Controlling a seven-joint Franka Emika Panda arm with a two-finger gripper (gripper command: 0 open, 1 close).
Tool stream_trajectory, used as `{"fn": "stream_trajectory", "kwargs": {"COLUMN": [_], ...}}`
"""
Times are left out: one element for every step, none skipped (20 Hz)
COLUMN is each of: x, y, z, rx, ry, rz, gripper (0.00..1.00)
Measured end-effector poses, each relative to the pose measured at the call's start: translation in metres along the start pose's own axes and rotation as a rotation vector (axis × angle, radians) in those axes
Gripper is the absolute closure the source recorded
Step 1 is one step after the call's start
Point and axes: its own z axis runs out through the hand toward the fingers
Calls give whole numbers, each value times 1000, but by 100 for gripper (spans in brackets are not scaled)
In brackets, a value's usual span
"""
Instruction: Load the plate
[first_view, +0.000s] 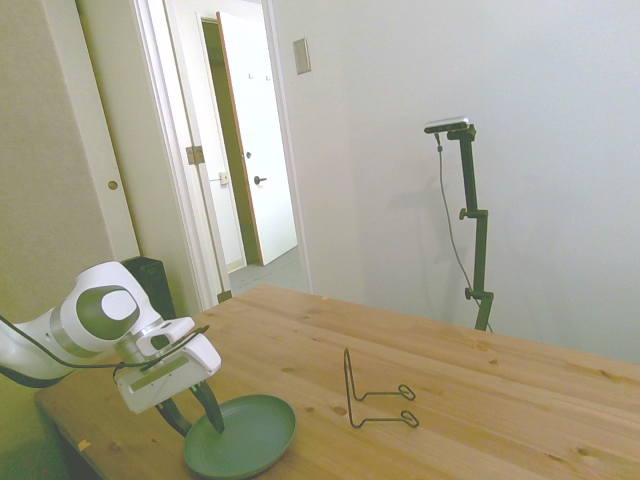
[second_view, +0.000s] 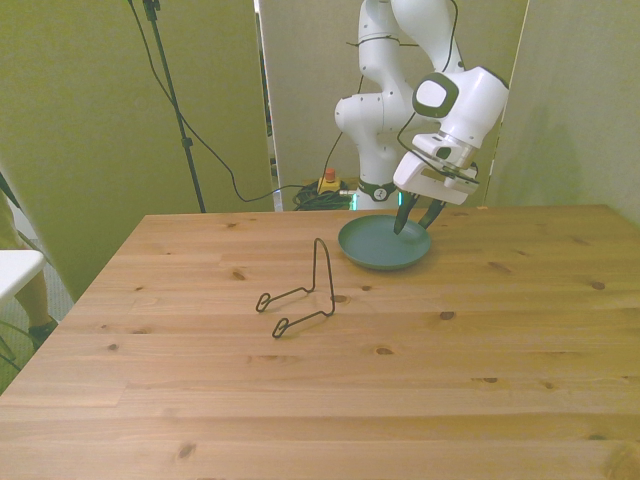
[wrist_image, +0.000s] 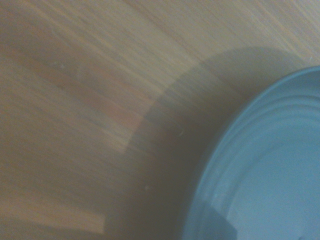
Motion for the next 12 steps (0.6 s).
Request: {"fn": "stream_trajectory", "kwargs": {"x": [0, 2, 3, 4, 6, 8, 10, 11, 12, 12, 13, 15], "y": [1, 2, 3, 6, 9, 11, 13, 15, 16, 17, 18, 19], "z": [1, 3, 5, 7, 9, 12, 14, 16, 18, 19, 20, 21], "rx": [-1, -2, -3, -3, -4, -5, -6, -5, -1, 2, 3, 3], "ry": [-3, -6, -11, -12, -10, -12, -15, -17, -18, -18, -22, -25], "rz": [2, 5, 10, 15, 16, 20, 24, 27, 31, 34, 37, 40], "gripper": [100, 100, 100, 100, 100, 100, 100, 100, 100, 100, 100, 100]}}
